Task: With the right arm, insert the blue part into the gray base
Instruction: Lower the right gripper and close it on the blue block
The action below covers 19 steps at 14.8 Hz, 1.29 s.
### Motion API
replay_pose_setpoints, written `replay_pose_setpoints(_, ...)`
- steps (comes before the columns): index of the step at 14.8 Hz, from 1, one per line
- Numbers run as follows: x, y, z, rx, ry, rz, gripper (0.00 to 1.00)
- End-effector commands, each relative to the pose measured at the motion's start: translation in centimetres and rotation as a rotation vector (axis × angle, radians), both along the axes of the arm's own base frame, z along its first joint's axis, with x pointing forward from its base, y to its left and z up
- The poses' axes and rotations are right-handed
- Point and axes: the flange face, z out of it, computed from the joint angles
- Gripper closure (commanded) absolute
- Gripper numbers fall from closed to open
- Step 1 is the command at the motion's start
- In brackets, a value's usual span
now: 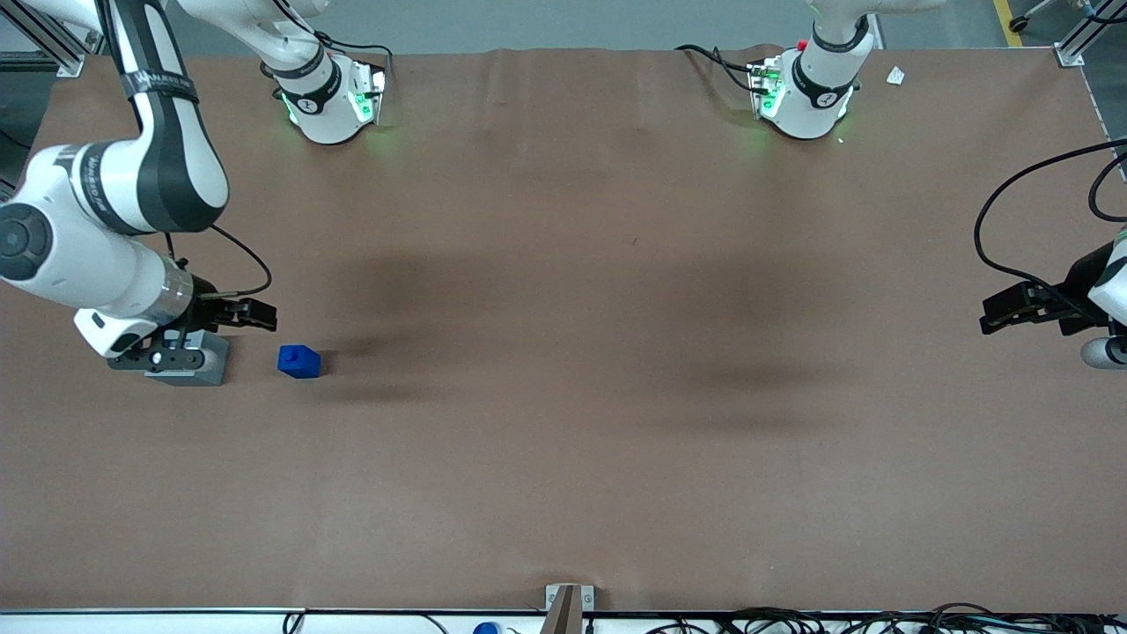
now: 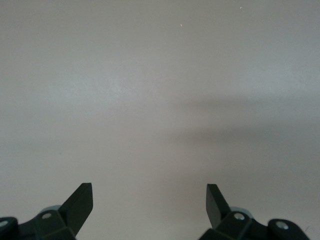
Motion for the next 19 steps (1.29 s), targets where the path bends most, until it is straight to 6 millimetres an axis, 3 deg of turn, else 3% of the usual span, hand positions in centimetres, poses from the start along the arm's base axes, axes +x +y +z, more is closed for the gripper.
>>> replay_pose_setpoints(1,0.6,0.3,-3.3,0.016,0.011,-0.018,0.00)
replay_pose_setpoints(7,1.7,-0.1,-9.6,0.002,0.022,-0.004,0.00)
replay_pose_setpoints(19,1.4,-0.6,-15.2,-0.056,0.045,0.057,0.00)
